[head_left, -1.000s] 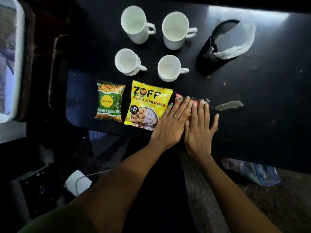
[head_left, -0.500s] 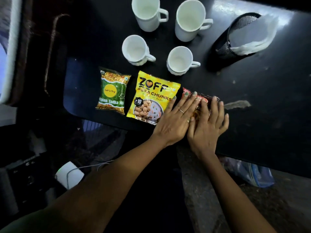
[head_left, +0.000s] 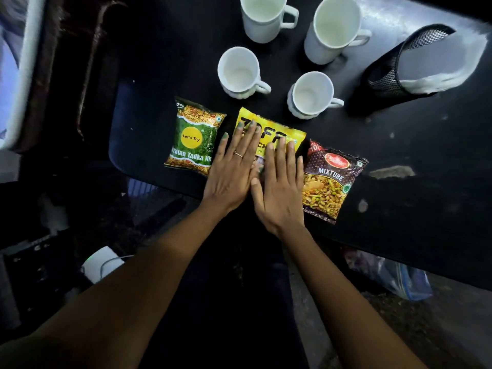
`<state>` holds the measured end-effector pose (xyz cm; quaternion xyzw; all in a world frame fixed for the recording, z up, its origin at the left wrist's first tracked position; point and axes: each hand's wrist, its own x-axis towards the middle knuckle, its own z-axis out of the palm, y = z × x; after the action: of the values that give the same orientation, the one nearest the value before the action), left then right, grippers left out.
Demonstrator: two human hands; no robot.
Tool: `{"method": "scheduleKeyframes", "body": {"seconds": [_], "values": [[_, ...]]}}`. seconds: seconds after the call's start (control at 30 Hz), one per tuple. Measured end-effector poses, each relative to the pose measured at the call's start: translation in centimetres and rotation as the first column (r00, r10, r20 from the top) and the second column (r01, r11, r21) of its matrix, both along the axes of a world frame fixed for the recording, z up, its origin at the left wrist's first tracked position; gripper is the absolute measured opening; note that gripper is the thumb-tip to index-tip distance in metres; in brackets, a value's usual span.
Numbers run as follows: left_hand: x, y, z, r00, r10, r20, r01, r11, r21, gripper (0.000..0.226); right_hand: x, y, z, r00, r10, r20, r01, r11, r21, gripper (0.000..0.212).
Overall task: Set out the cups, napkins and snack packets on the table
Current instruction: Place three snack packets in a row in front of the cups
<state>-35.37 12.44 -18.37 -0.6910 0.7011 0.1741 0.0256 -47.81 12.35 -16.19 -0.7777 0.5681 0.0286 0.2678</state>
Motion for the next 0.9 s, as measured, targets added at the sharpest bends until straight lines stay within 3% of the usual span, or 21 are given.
{"method": "scheduleKeyframes", "body": {"seconds": [0.33, 0.5, 0.57, 0.67, 0.9], "values": [[0.0, 0.4, -0.5, 0.999, -0.022, -0.038, 0.02, 0.999, -0.046, 0.058, -0.5, 0.5, -1.3, 0.992, 0.075, -0.104, -0.078, 0.997, -0.022, 0.074], [-0.3, 0.1, 0.5, 0.997, -0.063, 0.043, 0.066, 0.995, -0.071, 0.057, 0.0, -0.3, -0.2, 0.996, -0.055, -0.07, 0.048, 0.994, -0.099, 0.063], [-0.7, 0.3, 0.5, 0.993, -0.116, -0.01, 0.116, 0.992, -0.049, 0.059, 0.0, -0.5, -0.2, 0.995, -0.065, -0.077, 0.057, 0.993, -0.101, 0.061], [-1.3, 0.5, 0.1, 0.99, -0.059, -0.127, 0.059, 0.998, -0.001, 0.058, -0.3, -0.6, -0.7, 0.989, -0.025, -0.145, 0.012, 0.996, -0.088, 0.06], [-1.4, 0.5, -0.3, 0.993, -0.047, -0.112, 0.05, 0.998, 0.025, 0.058, -0.4, -0.6, -1.2, 0.968, 0.006, -0.251, -0.029, 0.996, -0.088, 0.061]]}}
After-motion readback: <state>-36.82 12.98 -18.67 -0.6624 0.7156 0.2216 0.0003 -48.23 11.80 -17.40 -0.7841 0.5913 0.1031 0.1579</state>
